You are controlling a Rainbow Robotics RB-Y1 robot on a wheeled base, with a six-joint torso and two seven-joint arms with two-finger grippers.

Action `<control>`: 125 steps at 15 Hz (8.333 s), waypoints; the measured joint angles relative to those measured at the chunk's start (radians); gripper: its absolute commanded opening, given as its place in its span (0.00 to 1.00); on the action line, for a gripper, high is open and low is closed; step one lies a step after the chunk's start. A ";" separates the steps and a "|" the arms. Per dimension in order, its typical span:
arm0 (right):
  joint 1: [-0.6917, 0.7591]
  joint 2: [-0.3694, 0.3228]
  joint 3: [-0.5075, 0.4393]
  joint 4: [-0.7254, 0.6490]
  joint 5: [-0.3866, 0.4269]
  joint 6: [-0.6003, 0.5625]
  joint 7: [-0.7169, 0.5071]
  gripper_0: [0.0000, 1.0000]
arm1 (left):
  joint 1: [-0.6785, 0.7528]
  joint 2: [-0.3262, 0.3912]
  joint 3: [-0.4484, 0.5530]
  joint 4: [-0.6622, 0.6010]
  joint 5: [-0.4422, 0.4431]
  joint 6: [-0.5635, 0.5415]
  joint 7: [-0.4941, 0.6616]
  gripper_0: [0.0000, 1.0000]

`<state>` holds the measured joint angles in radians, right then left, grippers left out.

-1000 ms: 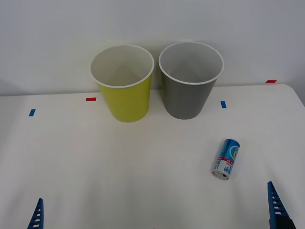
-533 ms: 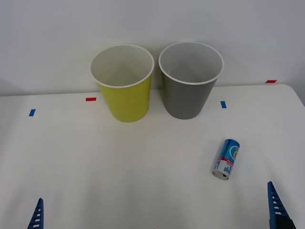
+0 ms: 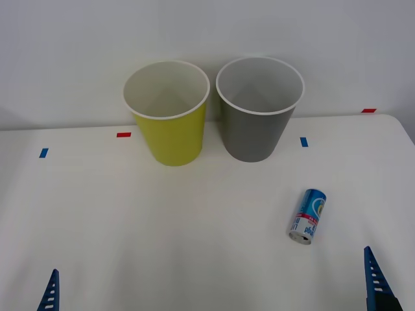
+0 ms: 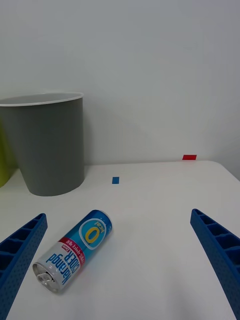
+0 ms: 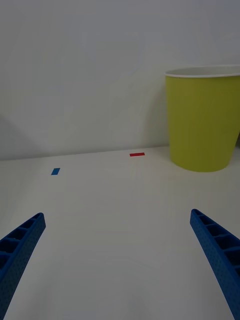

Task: Put cans in the gray bin and PET bottles in the light green bin.

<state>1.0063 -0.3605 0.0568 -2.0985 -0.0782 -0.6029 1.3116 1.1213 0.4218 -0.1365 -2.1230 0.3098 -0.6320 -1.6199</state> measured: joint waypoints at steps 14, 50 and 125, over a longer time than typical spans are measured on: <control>0.000 0.000 0.000 0.000 0.000 0.000 0.000 1.00 | 0.000 0.000 0.000 0.000 0.000 0.000 0.000 1.00; -0.249 0.070 -0.067 -0.498 -0.005 1.498 -0.309 1.00 | 0.000 0.000 0.000 0.000 0.000 0.000 0.000 1.00; -1.412 -0.420 0.371 0.349 -0.693 2.000 -0.706 1.00 | 0.000 0.000 0.000 0.000 0.000 0.000 0.000 1.00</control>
<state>-0.4056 -0.7801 0.4275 -1.7491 -0.7707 1.3973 0.6057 1.1213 0.4218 -0.1365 -2.1230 0.3098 -0.6320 -1.6199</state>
